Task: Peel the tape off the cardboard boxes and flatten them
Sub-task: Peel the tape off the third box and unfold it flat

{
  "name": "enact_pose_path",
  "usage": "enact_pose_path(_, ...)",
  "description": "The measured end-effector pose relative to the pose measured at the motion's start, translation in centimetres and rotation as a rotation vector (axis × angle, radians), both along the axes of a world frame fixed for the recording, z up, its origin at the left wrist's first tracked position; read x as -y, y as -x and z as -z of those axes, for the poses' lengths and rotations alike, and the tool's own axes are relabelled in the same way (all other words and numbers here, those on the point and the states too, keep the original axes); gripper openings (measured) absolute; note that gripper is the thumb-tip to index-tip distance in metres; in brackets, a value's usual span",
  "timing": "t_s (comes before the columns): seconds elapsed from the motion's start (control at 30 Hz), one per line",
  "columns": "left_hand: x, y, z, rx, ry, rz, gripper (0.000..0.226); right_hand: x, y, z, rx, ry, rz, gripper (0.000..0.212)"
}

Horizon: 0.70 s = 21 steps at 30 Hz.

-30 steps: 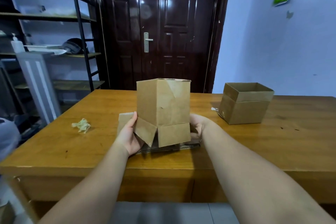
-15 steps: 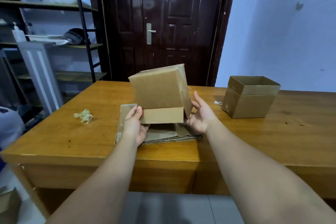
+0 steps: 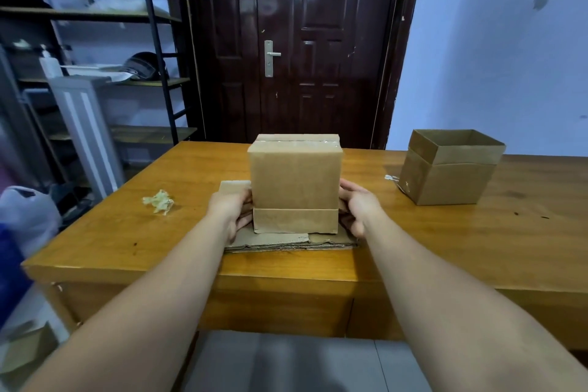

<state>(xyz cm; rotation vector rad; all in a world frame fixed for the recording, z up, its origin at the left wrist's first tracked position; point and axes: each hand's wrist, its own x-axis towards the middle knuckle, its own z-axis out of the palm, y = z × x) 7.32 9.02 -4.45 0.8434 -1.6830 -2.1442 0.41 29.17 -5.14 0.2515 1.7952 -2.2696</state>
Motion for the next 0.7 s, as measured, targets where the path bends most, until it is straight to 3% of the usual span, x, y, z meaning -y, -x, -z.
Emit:
enact_pose_path(0.1,0.7,0.2,0.3,0.039,0.099,-0.019,0.006,0.5,-0.2,-0.2,-0.096,-0.129,-0.017,0.039)
enact_pose_path(0.2,1.2,0.5,0.7,0.089,0.437,-0.042,0.028,1.3,0.4,0.0,-0.233,-0.289,-0.012,0.036)
enact_pose_path(0.27,1.3,0.4,0.5,0.11,0.581,-0.03,0.031,1.4,0.4,0.2,-0.275,-0.363,-0.023,0.035)
enact_pose_path(0.5,1.9,-1.8,-1.0,0.191,0.579,0.214,0.033,0.6,0.9,0.2,-0.104,-0.267,-0.088,0.033)
enact_pose_path(0.63,2.2,-1.2,0.1,0.193,0.565,0.156,0.028,0.2,0.9,-0.4,0.035,-0.148,-0.099,0.039)
enact_pose_path(0.7,1.6,-0.8,0.5,0.128,0.434,0.11,0.01,0.0,0.8,-0.4,0.072,-0.056,-0.104,0.04)
